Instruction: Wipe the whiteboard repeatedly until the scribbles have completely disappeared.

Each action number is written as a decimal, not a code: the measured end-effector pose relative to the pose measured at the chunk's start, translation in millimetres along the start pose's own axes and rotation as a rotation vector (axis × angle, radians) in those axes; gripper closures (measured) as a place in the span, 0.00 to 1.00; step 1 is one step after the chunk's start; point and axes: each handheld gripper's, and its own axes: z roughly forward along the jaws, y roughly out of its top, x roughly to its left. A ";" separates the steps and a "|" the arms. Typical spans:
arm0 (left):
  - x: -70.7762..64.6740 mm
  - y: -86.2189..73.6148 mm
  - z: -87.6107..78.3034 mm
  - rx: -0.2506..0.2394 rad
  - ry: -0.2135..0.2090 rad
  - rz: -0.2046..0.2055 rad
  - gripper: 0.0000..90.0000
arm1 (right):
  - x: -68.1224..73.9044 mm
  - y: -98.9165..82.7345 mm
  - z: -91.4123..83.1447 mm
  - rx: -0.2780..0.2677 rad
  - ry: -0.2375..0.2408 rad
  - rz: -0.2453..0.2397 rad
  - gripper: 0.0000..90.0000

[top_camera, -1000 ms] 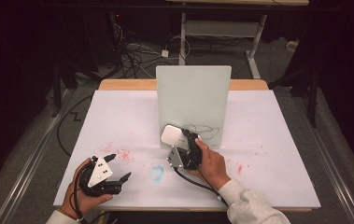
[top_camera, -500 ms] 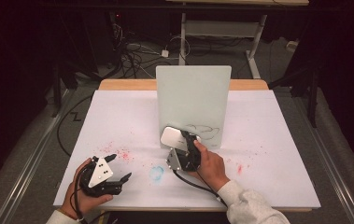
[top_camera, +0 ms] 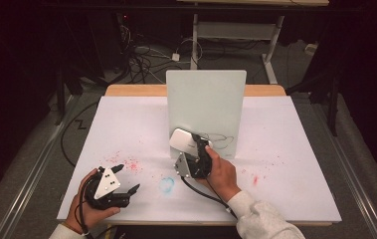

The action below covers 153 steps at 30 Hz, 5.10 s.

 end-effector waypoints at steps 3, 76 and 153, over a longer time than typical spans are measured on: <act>-0.2 0.5 -0.7 -0.002 0.004 -0.001 0.23 | -5.1 -16.4 -4.5 0.016 -0.011 0.013 0.34; -2.6 1.5 0.2 -0.005 -0.021 0.005 0.23 | 31.7 13.9 5.7 0.029 0.043 -0.109 0.35; -3.0 2.3 -4.2 -0.018 -0.013 0.000 0.23 | -9.2 -62.2 -16.5 0.176 -0.068 -0.081 0.35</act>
